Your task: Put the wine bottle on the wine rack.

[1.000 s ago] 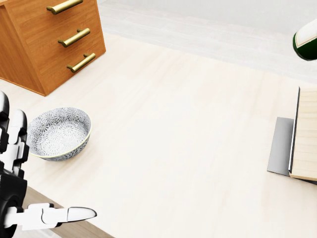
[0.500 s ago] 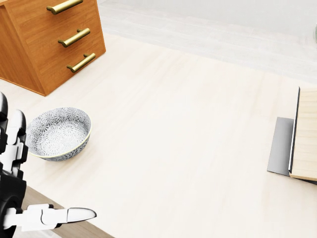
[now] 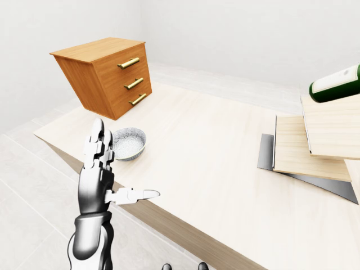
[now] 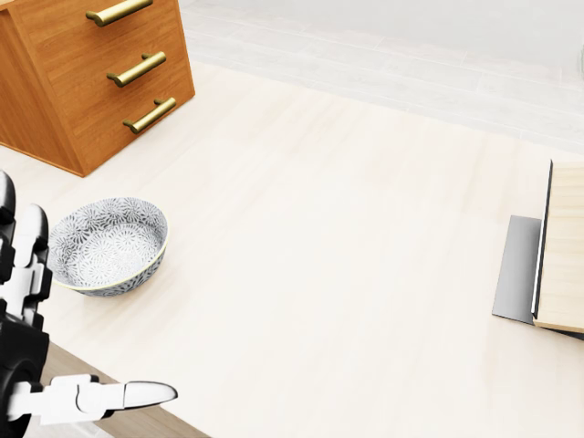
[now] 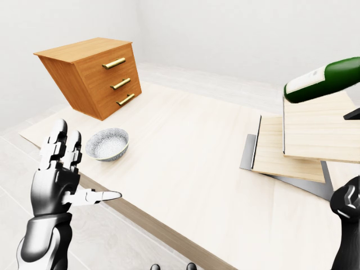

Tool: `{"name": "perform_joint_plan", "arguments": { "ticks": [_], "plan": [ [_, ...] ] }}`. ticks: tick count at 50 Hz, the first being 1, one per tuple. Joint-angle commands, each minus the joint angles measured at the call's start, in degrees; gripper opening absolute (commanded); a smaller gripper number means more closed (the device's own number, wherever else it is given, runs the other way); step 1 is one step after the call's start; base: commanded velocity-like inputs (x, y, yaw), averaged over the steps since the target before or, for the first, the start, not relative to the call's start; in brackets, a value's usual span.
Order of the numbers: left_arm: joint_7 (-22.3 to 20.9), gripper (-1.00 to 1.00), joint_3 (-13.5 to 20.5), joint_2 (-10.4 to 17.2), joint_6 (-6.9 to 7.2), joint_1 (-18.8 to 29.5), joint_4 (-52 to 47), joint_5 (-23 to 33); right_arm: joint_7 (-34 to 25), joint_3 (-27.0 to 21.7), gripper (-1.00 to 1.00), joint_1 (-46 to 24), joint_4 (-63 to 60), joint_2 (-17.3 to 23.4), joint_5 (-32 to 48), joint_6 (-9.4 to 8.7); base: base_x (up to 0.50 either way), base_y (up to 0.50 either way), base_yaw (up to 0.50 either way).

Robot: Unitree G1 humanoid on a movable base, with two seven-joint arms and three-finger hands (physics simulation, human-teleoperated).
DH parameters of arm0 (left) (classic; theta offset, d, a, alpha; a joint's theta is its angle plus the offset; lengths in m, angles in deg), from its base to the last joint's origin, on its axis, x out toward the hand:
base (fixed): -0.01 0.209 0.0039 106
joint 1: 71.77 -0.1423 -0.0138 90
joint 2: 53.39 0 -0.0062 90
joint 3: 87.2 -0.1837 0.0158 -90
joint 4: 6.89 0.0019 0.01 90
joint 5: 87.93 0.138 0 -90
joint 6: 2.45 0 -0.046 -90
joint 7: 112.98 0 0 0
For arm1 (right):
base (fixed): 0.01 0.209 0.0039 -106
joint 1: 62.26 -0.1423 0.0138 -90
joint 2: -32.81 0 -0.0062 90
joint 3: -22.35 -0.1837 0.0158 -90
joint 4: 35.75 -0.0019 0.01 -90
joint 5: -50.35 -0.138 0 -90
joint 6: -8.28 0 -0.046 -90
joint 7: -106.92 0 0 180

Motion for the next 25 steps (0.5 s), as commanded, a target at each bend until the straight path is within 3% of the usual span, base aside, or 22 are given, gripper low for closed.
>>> {"name": "perform_joint_plan", "arguments": {
  "ticks": [1,9,25],
  "plan": [
    [0.13,1.0,-0.16,-0.01,0.0,0.13,0.26,0.11,-0.21,-4.04,-1.0,6.09,-3.95,3.25,-5.29,0.0,0.0,0.0,0.0],
    [0.2,1.0,-0.49,0.05,0.0,0.25,-0.28,0.31,1.29,-6.73,-1.0,13.73,-8.83,4.52,-11.72,0.0,0.0,0.0,0.0],
    [0.34,1.0,-0.49,0.14,0.0,0.36,0.25,0.36,1.87,-7.1,-1.0,19.05,-9.71,5.97,-20.26,0.0,0.0,0.0,0.0]
  ]
}}
